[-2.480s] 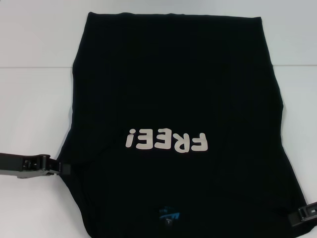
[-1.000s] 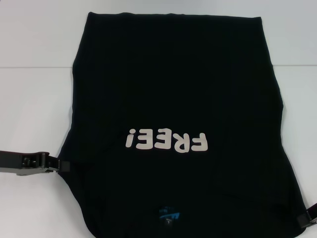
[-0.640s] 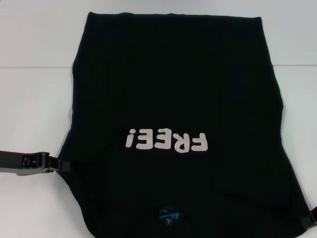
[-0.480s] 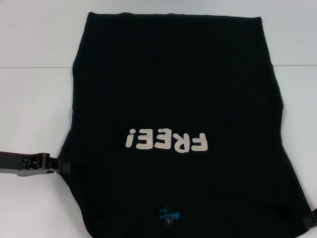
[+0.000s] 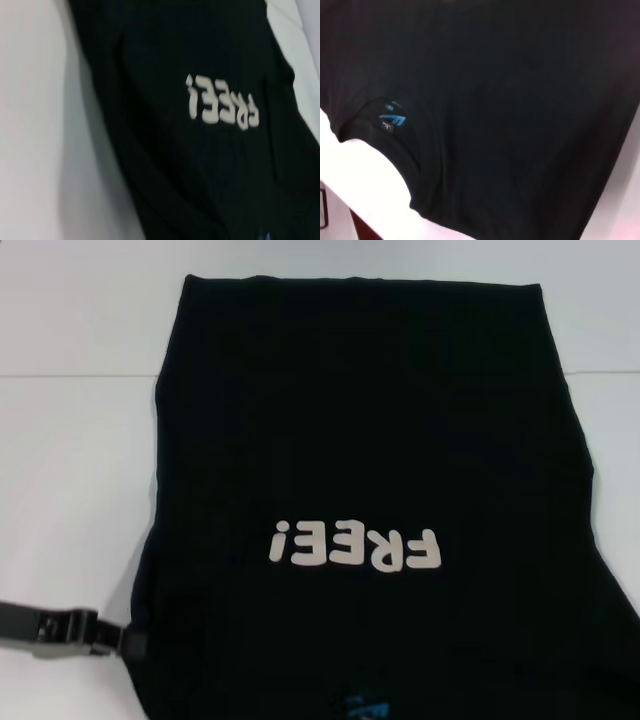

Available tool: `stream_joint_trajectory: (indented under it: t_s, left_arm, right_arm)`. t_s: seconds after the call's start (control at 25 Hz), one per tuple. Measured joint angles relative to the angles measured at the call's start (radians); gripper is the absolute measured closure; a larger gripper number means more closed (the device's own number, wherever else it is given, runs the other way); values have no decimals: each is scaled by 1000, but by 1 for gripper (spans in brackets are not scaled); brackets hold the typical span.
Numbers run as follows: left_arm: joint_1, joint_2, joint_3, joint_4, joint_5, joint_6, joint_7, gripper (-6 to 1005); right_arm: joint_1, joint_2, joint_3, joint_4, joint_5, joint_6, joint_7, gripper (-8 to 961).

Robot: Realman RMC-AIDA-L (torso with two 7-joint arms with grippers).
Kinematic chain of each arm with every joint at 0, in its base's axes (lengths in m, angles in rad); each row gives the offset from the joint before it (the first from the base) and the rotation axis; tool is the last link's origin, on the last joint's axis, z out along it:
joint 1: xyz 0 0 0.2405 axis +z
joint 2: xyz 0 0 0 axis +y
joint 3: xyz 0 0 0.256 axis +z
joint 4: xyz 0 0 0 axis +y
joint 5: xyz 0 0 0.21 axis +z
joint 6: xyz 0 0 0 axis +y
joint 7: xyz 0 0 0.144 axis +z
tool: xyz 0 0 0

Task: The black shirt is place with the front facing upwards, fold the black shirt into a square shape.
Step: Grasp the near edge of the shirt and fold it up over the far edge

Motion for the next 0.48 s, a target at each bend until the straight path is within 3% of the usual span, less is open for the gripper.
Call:
stream_joint_trajectory:
  t_s: [0.48]
  left_arm:
    - [5,-12,61,-41,110,161,21,931]
  right_arm:
    - [-7,-28,-2,-10,-58,-41,-58,913]
